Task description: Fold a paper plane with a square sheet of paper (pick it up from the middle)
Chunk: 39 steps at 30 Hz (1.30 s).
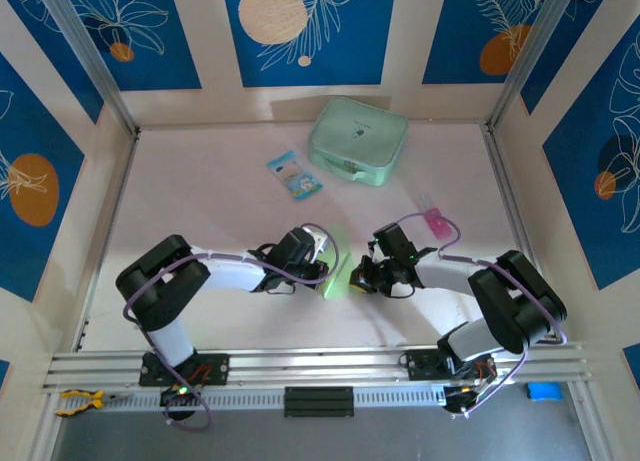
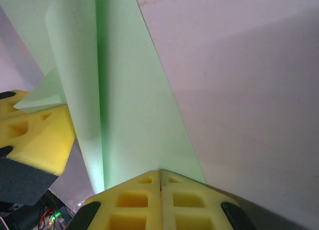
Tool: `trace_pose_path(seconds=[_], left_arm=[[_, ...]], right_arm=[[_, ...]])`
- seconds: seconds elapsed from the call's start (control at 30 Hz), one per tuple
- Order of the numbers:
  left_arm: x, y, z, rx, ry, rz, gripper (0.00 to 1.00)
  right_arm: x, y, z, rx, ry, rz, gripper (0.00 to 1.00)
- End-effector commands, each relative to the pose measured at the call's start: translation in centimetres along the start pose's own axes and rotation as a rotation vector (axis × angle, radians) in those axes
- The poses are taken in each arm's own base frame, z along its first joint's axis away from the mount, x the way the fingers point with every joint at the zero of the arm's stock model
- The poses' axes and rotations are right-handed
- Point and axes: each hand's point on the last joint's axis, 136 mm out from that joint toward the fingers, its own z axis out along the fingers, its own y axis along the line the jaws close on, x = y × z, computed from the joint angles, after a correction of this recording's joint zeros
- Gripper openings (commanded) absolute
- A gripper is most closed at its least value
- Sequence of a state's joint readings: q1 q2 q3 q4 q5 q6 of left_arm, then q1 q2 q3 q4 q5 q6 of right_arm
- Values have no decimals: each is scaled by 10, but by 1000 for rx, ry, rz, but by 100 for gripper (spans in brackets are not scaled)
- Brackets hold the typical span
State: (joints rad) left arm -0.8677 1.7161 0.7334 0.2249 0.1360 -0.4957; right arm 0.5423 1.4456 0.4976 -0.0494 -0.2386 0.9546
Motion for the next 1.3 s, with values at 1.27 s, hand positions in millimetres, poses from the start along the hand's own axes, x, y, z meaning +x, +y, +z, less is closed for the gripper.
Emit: trace_pose_path(seconds=[1.27], left_arm=[[-12, 1, -1, 16, -12, 9, 1]], right_arm=[[19, -35, 2, 129, 49, 65, 0]])
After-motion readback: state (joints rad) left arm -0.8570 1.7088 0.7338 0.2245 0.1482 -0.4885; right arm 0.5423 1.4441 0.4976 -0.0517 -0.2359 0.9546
